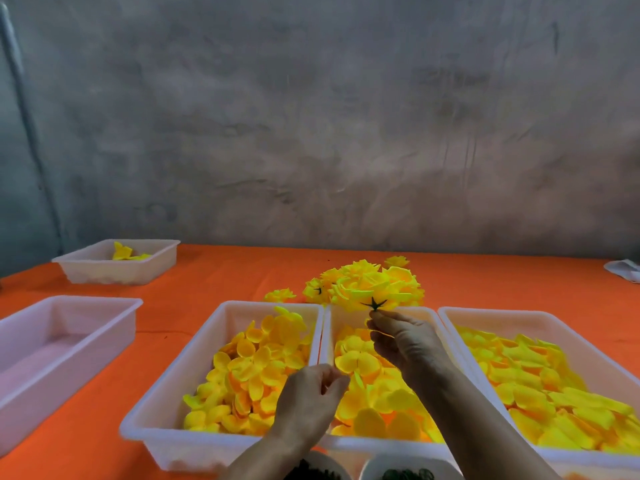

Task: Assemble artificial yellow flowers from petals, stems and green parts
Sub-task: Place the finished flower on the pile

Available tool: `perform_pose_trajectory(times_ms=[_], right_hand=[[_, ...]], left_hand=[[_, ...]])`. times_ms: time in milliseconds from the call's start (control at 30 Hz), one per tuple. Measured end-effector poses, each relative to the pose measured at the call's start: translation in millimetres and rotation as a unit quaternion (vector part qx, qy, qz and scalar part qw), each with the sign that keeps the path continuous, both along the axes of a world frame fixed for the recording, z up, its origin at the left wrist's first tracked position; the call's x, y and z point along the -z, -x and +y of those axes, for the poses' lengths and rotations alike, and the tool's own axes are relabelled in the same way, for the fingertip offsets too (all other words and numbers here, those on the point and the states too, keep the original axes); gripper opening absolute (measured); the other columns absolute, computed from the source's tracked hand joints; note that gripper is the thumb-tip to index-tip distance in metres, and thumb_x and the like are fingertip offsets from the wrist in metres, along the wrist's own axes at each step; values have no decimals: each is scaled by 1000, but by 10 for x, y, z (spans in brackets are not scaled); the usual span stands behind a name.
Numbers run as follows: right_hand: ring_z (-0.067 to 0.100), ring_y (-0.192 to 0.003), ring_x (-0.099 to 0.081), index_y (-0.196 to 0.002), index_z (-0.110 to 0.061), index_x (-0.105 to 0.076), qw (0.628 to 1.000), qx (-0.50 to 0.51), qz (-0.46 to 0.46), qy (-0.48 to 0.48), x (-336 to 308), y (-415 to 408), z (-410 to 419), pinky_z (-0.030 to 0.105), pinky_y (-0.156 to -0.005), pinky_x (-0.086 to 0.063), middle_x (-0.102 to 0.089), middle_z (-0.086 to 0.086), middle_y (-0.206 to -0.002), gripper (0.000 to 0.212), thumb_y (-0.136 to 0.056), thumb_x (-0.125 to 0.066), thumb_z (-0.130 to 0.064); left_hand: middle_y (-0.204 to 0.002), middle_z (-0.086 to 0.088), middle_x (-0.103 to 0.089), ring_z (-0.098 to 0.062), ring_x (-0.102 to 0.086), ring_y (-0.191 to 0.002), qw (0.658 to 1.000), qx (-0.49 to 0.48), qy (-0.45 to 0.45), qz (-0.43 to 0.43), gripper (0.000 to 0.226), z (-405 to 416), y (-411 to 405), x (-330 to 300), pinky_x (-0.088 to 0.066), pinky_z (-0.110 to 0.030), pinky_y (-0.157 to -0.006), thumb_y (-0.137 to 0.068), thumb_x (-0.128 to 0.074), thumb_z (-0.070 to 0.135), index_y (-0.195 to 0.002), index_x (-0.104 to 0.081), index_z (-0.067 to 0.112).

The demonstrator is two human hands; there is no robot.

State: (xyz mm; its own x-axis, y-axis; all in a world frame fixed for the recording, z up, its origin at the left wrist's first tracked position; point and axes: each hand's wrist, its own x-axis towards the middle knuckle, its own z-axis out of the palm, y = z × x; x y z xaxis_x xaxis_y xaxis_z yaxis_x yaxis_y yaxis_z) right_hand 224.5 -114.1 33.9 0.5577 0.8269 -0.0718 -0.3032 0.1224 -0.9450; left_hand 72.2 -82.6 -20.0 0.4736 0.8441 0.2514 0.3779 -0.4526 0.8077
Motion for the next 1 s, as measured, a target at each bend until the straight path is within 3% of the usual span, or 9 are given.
perform_pose_trajectory(times_ms=[133, 233, 333, 400, 467, 633, 733, 833, 1000], right_hand=[[15, -58, -57, -87, -3, -66, 999, -27, 0, 32, -3, 44, 379, 22, -49, -47, -65, 8, -70, 2, -85, -65, -3], [17, -58, -56, -82, -4, -65, 998, -33, 2, 46, -16, 73, 713, 22, -53, -45, -64, 9, -69, 5, -86, -63, -2], [17, -54, -54, -82, 0, -64, 998, -31, 6, 49, -46, 91, 1051, 17, -45, -43, -62, 11, -66, 7, -88, -60, 1], [18, -60, -57, -94, 1, -65, 998, -47, -7, 51, -91, 89, 1233, 20, -49, -45, -65, 14, -77, 8, -89, -59, 0], [22, -76, -64, -111, -2, -61, 996, -75, -21, 46, -138, 62, 1379, 26, -61, -47, -66, 14, -97, 21, -90, -57, -1], [28, -94, -64, -135, -4, -43, 983, -139, -85, 83, -102, 58, 1337, 38, -80, -47, -56, 14, -126, 44, -93, -52, 1], [18, -82, -69, -118, -7, -58, 977, -152, -125, 87, -5, 90, 1039, 32, -69, -51, -69, 8, -108, 26, -92, -54, -4], [15, -82, -72, -105, -11, -65, 968, -182, -154, 78, 49, 119, 657, 31, -67, -49, -75, 3, -94, 17, -95, -51, -12], [18, -82, -71, -101, -11, -67, 971, -197, -115, 64, 267, 207, 100, 30, -70, -50, -75, 7, -92, 17, -94, -51, -12]], left_hand=[[-74, 8, -65, 2, -51, -62, 999, -15, -30, 37, 17, 35, 1, 38, -36, -11, -58, -86, -62, 40, -85, -71, 26], [-66, 16, -60, -2, -58, -68, 999, -20, -32, 31, 10, 26, -2, 59, -35, -6, -57, -83, -64, 39, -86, -65, 29], [-87, 22, -68, 2, -62, -86, 999, -16, -26, 22, 7, 72, 13, 89, -34, -1, -64, -83, -65, 36, -75, -65, 36], [-104, 24, -68, 9, -61, -86, 999, -4, -34, 24, 18, 128, 19, 122, -35, 0, -69, -85, -64, 35, -68, -68, 38], [-113, 22, -66, 12, -57, -82, 999, 10, -42, 17, 11, 163, -1, 139, -37, 0, -71, -86, -63, 35, -88, -73, 31], [-87, 6, -69, 9, -53, -63, 998, -23, -63, -17, 17, 117, -29, 133, -33, 1, -59, -84, -64, 38, -90, -71, 23], [-78, -2, -69, -2, -54, -62, 998, -9, -49, -27, 19, 91, 10, 111, -35, -11, -58, -86, -64, 32, -81, -72, 16], [-70, -7, -66, 4, -45, -51, 998, 2, -25, -54, 14, 98, 17, 105, -35, -17, -57, -84, -65, 21, -75, -72, 13], [-70, -12, -68, 0, -46, -53, 997, -9, 8, -74, 12, 86, 32, 131, -39, -23, -60, -82, -67, 15, -72, -72, 10]])
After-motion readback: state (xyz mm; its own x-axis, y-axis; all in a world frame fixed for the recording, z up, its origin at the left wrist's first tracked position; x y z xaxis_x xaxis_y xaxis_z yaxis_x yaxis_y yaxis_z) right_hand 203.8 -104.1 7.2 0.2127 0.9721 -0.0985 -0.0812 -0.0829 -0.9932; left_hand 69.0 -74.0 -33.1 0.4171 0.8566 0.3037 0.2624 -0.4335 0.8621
